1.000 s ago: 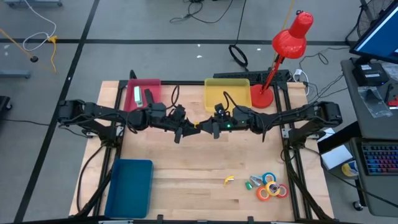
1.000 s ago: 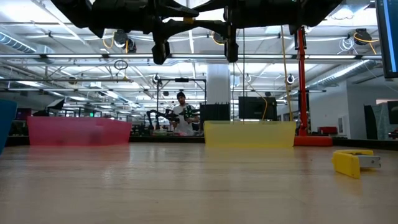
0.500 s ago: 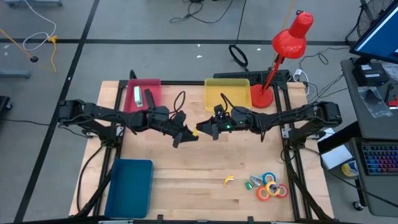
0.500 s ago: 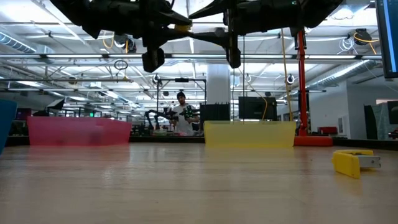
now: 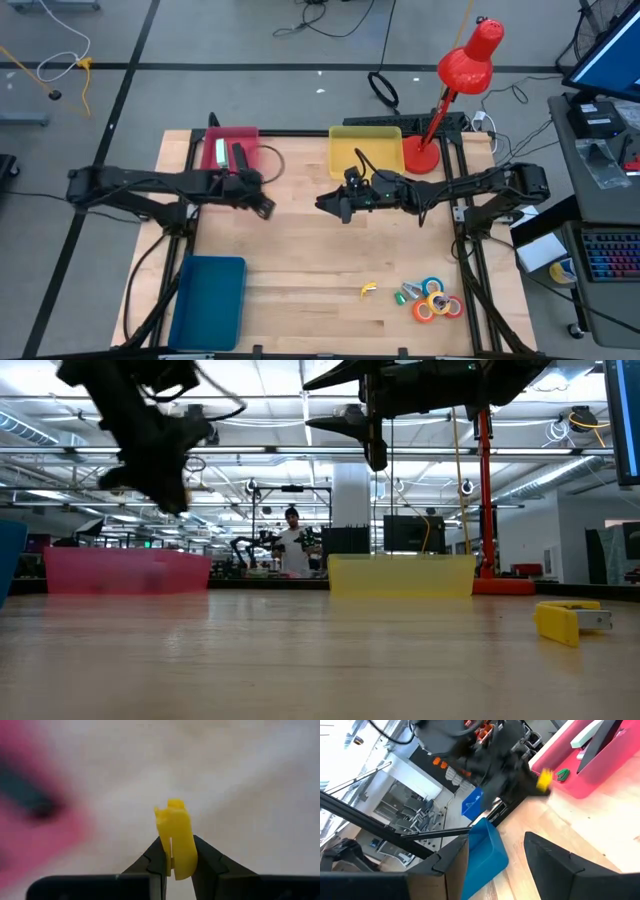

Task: Pick and place Stapler, Stapler remover, tape
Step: Put the right yellow stapler into the red bin

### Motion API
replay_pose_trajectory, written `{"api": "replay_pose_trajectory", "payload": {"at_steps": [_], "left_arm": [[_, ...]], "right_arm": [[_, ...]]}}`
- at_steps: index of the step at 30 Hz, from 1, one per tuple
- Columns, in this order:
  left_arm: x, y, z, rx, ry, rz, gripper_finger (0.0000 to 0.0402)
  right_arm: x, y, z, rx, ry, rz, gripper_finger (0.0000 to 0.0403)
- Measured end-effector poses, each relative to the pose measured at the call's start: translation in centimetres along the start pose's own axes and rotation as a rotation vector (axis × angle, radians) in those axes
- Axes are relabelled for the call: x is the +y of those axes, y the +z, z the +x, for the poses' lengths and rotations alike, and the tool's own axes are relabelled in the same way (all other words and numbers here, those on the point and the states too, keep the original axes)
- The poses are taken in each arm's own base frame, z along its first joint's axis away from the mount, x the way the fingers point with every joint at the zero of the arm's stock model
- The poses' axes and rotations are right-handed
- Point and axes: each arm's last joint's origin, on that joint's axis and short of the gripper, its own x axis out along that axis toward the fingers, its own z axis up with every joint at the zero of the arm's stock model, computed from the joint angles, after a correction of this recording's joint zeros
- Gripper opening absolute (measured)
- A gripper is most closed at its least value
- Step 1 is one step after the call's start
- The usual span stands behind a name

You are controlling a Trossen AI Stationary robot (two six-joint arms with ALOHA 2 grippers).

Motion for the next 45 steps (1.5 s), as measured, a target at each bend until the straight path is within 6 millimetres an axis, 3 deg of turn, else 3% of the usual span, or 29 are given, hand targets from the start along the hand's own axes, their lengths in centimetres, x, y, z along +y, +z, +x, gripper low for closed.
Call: {"api": "replay_pose_trajectory", "payload": {"at_steps": [3,6,14,20,39,45], "left_arm": [[2.8,0.0,-1.2,-0.022,0.222,-0.071,0.0053],[4.6,0.5,-1.2,-0.001,0.337,-0.086,0.0053],[8.0,1.7,1.7,0.147,0.494,-0.081,0.0053],[9.6,3.2,3.4,0.188,0.494,-0.083,0.0053],[11.0,3.0,7.2,0.389,0.556,-0.025,0.0056],[10.9,3.2,7.6,0.369,0.546,-0.030,0.0132]], "right_arm": [[0.1,0.1,0.0,-0.007,0.005,-0.001,0.0181],[0.1,0.1,0.0,-0.009,0.008,-0.001,0.0181],[0.1,0.1,0.0,-0.011,0.012,-0.001,0.0179],[0.2,0.1,0.0,-0.008,0.014,-0.001,0.0179],[0.1,0.1,0.0,-0.011,0.011,-0.004,0.0179],[0.1,0.1,0.0,-0.011,0.011,-0.003,0.0179]]}}
